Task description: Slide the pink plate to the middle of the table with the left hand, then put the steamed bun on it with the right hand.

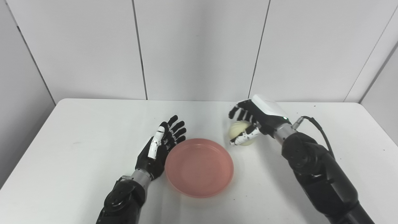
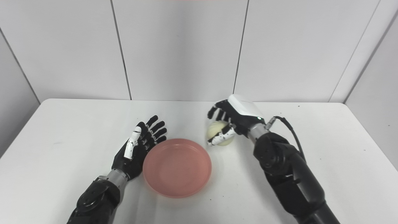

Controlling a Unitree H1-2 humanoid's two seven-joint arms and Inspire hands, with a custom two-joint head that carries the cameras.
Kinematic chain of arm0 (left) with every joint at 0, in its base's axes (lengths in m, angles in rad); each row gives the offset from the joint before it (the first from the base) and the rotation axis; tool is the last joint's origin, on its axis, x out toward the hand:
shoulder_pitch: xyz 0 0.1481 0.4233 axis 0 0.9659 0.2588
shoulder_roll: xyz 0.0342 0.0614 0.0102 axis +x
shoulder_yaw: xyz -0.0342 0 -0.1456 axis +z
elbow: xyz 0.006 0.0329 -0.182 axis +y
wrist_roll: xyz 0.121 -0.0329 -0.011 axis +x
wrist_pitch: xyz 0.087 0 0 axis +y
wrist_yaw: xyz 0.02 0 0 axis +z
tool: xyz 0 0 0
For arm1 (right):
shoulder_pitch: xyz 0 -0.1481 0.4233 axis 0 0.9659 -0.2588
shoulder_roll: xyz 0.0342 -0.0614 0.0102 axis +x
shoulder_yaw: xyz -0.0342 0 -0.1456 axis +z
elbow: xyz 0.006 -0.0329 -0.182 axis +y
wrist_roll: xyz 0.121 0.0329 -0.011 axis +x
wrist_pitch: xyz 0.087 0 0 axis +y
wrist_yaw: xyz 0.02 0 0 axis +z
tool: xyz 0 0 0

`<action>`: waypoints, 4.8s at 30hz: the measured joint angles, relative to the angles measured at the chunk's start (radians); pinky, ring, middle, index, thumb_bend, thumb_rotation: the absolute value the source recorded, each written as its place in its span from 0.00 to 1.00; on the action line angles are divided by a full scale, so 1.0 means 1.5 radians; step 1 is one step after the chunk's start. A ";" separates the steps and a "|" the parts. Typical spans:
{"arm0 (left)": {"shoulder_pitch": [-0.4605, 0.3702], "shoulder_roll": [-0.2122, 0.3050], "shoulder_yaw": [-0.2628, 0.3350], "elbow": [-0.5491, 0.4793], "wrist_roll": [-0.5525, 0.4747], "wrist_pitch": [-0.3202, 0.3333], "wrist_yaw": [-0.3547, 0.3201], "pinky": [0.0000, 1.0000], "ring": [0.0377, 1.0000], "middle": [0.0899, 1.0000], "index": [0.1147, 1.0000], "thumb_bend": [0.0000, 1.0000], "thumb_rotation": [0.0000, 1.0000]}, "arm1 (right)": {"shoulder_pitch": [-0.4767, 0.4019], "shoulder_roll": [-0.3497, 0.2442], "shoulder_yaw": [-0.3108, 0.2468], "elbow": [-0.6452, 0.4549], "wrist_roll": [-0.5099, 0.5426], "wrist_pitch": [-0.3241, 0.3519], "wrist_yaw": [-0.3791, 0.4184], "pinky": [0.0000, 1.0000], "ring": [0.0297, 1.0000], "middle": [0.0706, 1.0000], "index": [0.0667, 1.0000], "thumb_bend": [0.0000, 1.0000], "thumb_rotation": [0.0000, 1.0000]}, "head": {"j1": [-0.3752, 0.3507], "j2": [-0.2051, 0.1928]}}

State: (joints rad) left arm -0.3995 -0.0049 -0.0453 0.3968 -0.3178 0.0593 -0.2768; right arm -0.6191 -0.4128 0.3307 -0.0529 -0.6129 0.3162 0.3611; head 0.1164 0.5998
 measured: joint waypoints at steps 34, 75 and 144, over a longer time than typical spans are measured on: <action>-0.004 -0.022 -0.001 -0.004 0.014 0.011 0.022 0.92 0.90 0.90 0.92 0.44 1.00 | 0.019 0.110 0.093 0.031 -0.047 -0.015 0.064 0.29 0.36 0.37 0.50 0.52 0.00 | 0.013 0.021; -0.003 -0.023 -0.007 -0.017 0.028 0.030 0.034 0.92 0.91 0.92 0.93 0.45 1.00 | -0.014 0.078 0.119 -0.099 -0.155 0.052 0.280 0.84 0.95 1.00 1.00 0.93 0.84 | 0.002 0.020; 0.164 -0.007 -0.005 -0.188 0.261 -0.096 0.180 0.98 0.98 1.00 1.00 0.37 1.00 | 0.252 0.235 -0.243 0.090 0.434 -0.167 -0.194 0.99 1.00 1.00 1.00 0.20 1.00 | -0.044 -0.026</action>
State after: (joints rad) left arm -0.1538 -0.0161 -0.0534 0.1154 0.0731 -0.0850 -0.0066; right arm -0.2409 -0.0598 -0.0338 0.0828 0.0388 0.0661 0.0704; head 0.0506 0.5614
